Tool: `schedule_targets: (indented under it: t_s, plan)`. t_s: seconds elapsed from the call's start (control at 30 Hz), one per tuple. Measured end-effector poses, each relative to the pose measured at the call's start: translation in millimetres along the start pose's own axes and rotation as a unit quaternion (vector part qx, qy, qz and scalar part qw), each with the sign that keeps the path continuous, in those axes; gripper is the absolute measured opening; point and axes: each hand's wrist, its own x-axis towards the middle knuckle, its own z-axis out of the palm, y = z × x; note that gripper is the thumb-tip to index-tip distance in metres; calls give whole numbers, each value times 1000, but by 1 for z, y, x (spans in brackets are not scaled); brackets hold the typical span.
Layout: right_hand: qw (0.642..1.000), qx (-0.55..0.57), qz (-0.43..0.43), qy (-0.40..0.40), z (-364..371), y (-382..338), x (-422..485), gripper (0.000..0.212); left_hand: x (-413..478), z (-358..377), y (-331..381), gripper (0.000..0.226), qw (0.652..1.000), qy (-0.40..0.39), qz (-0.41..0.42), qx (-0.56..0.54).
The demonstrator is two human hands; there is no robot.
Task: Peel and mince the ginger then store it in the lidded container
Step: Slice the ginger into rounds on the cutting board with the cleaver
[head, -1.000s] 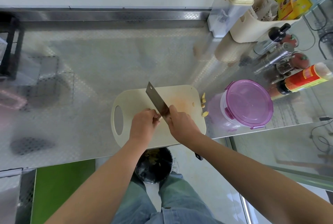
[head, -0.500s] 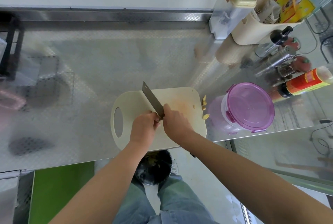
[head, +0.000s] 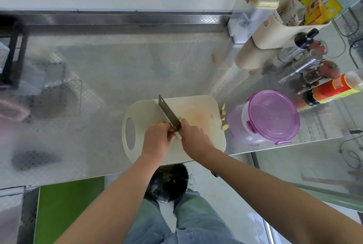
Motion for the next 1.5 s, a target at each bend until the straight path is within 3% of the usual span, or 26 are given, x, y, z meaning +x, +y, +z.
schedule_targets:
  t_s: [0.1, 0.27, 0.57, 0.77, 1.33, 1.5]
  plan:
    - [1000, -5, 6, 3, 3, 5, -6, 30, 0, 1, 0, 5, 1000, -1, 2, 0]
    - [1000, -2, -9, 17, 3, -9, 5, 15, -1, 0, 1, 4, 1000, 15, 17, 16]
    - [996, 77, -10, 51, -18, -5, 7, 6, -5, 0, -1, 15, 1000, 27, 11, -10]
    - [999, 43, -18, 21, -22, -1, -4, 5, -5, -2, 2, 12, 1000, 20, -2, -2]
    - [1000, 0, -15, -7, -15, -7, 4, 12, -4, -3, 4, 6, 1000, 15, -20, -12]
    - [999, -31, -1, -17, -9, 6, -12, 33, -3, -2, 4, 5, 1000, 10, -11, -9]
